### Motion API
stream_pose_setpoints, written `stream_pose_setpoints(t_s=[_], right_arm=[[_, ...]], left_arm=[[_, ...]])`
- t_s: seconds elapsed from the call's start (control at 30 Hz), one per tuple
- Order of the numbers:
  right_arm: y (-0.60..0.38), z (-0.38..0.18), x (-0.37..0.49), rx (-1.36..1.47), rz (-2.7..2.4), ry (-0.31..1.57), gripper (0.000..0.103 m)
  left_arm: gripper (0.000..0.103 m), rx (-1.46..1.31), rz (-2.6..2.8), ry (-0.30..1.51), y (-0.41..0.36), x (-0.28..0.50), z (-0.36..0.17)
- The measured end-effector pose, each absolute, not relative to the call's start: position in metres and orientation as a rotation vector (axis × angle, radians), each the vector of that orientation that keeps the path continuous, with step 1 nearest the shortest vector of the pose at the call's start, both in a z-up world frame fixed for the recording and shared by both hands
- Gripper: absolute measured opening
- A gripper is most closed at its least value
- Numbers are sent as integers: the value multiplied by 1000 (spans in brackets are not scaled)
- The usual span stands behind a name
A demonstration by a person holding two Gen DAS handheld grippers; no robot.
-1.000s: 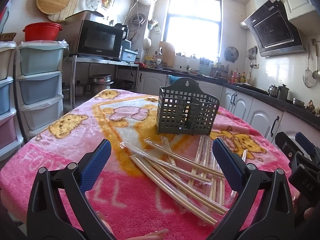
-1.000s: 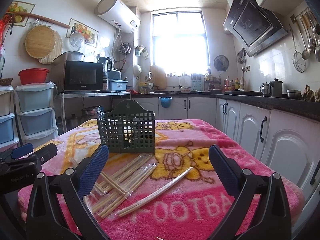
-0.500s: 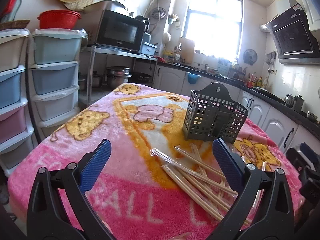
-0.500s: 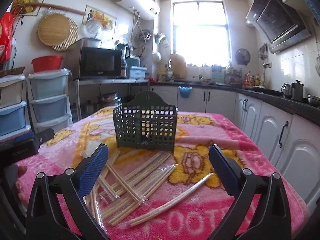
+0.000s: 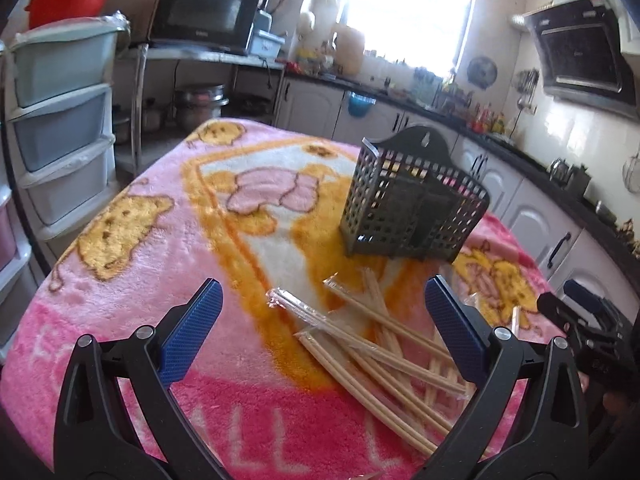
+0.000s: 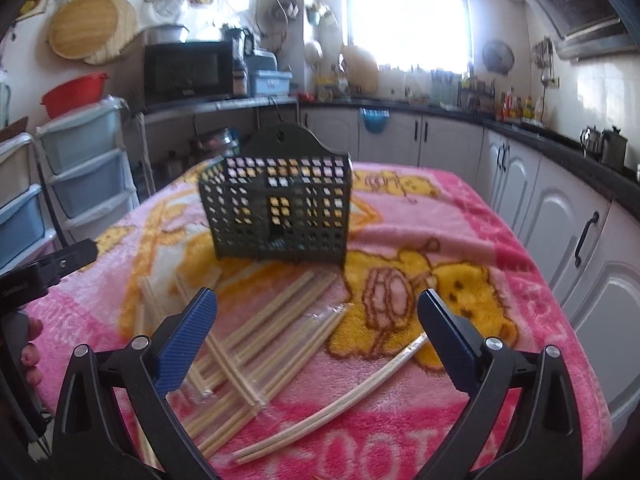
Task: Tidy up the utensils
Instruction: 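Lower both open grippers toward the loose wooden chopsticks beside the basket, then close the left gripper on a chopstick while the right gripper closes on another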
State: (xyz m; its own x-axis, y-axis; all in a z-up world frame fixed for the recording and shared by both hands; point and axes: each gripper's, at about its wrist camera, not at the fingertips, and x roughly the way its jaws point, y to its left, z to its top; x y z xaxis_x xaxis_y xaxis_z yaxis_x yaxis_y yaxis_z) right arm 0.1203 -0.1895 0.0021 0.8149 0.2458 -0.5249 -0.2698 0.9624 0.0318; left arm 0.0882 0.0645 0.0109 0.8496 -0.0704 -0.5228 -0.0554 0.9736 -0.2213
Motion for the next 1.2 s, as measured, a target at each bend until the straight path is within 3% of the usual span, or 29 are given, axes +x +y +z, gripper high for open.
stream_pose_setpoints(t_s=[0.13,0.3,0.53,0.9,1.03,1.2], right_arm=[[-195,-6,143,1,279,640,96],[-194,-18,162,0,276,725,79],[-194,-29,180,27,298,810,61],[-203,-44,208,102,295,913,34],[-207,-51,218,154,304,952,28],[-214,-57,230,238,312,986,24]], left_arm=[[94,-259,-21,641,72,107,1],[92,-352,-34,755,91,129,-16],[64,-509,-102,892,105,153,-40],[51,-499,-106,960,97,179,-51],[43,-491,-88,967,101,185,-53],[39,-491,-75,975,105,192,-53]])
